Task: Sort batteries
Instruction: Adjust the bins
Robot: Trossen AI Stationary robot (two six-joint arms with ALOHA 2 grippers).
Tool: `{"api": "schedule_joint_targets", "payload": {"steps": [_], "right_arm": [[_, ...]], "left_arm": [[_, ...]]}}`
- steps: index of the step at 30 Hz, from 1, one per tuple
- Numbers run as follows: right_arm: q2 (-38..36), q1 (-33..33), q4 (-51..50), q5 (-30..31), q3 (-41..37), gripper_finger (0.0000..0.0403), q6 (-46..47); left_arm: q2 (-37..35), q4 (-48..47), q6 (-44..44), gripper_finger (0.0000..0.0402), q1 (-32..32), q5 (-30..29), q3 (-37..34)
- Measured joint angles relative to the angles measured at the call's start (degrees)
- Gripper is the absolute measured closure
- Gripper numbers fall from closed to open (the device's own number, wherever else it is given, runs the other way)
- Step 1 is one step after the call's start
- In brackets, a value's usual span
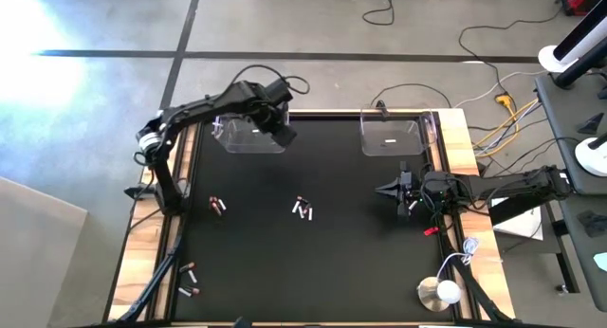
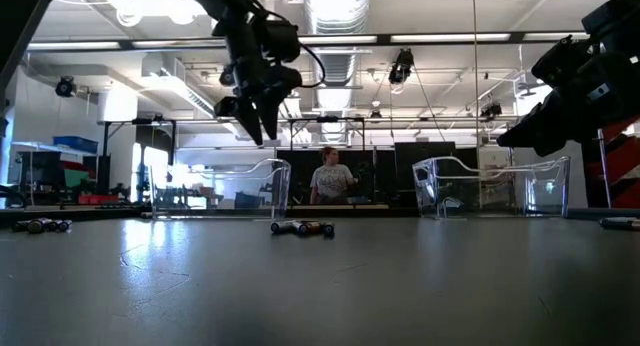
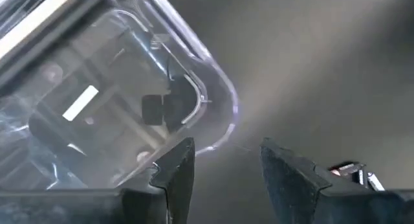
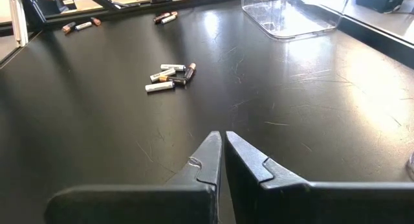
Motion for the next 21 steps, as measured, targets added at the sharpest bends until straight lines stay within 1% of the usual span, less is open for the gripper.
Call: {"api": "schedule_joint_targets", "payload": {"steps": [4,10,17,21], "right_arm": [[0.0,0.0,0.0,0.0,0.0,0.039,0.0],[0.0,0.0,0.1,0.0,0.0,0.039,0.0],[0.0,0.0,0.1,0.0,0.0,0.039,0.0],[0.0,0.0,0.2,0.0,0.0,0.039,0.0]], "left_arm": [[1.1,0.9,-0.6,0.0246,-1.3,-2.8,-0.1],[3.4,2.5,-1.0,0.0246,-1.5,-3.3,-0.1],[8.5,3.3,-1.0,0.0246,-1.7,-3.1,-0.2],[11.1,3.2,-0.5,0.0257,-2.7,-0.5,1.0]]}}
